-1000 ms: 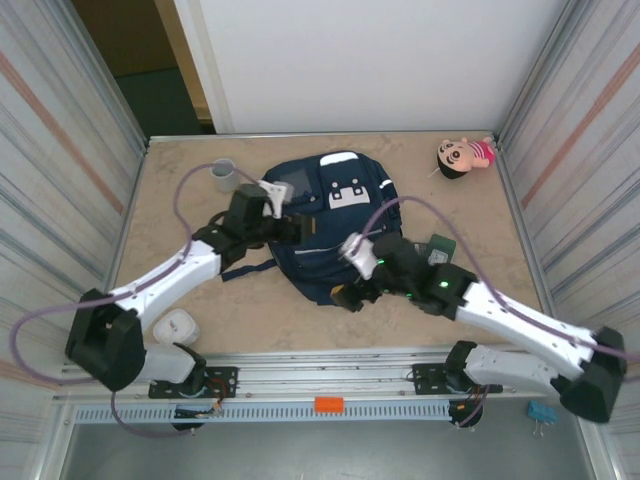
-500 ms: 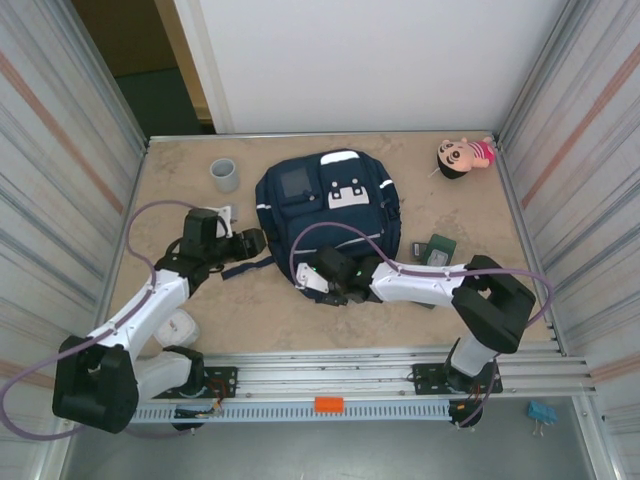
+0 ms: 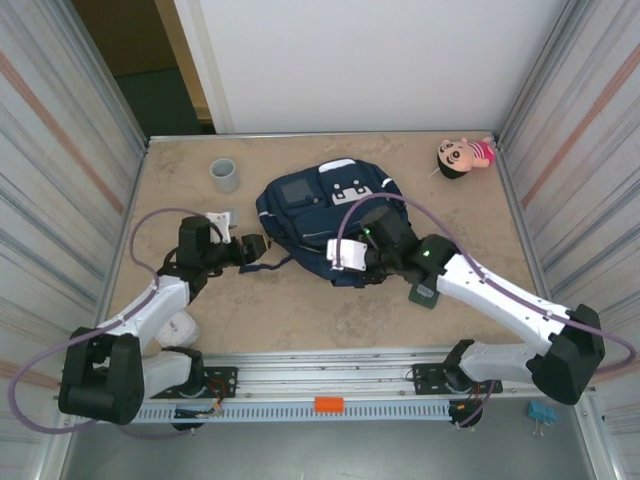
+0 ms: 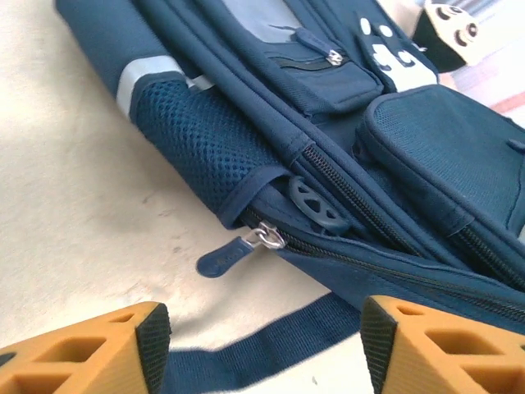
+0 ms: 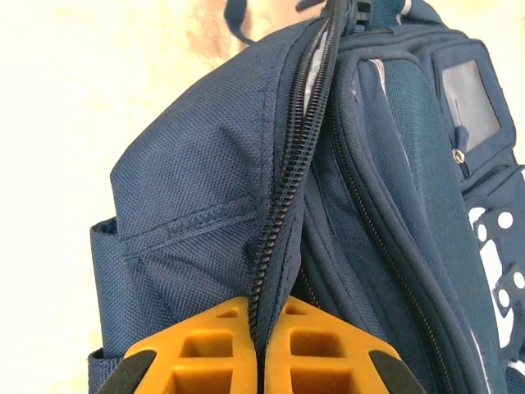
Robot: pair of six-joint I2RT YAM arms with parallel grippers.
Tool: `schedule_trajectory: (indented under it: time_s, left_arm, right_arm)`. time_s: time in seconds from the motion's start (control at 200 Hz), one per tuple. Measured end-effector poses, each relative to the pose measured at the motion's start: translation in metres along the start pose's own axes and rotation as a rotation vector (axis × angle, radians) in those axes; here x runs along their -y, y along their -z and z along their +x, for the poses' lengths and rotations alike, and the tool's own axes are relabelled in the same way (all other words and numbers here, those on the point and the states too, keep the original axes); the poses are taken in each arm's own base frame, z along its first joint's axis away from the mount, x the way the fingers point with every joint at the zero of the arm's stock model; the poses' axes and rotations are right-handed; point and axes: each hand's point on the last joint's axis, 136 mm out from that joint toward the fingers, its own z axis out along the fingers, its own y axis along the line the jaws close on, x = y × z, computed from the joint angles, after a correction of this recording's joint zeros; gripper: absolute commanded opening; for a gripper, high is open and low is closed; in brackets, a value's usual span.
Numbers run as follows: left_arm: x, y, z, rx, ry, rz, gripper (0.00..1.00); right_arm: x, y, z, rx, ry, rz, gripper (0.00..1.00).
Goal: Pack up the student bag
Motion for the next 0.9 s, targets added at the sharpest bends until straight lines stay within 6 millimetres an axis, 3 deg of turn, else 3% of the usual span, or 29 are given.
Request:
schedule_trajectory:
  time_s: [0.316, 0.426, 0.591, 0.777, 0.902]
  left_arm:
    - [0.013, -0.029, 0.032, -0.03, -0.065, 0.191, 0.66]
    - [0.021, -0.038, 0.037, -0.032, -0.116, 0.223, 0.66]
    - [0.017, -0.047, 0.039, -0.016, -0.185, 0.239, 0.63]
    - [0.025, -0.052, 0.046, -0.015, -0.293, 0.293, 0.52]
    - [0.036, -0.053, 0.052, -0.02, -0.361, 0.338, 0.32]
  right_arm:
    - [0.003, 0.015, 0.02, -0.011, 0.007, -0.082, 0.0]
    - [0.005, 0.021, 0.023, 0.002, -0.001, -0.08, 0.0]
    - [0.006, 0.027, 0.019, 0.033, -0.009, -0.078, 0.0]
    - [0.006, 0.027, 0.019, 0.036, -0.01, -0.077, 0.0]
    - [0.006, 0.027, 0.019, 0.037, -0.013, -0.077, 0.0]
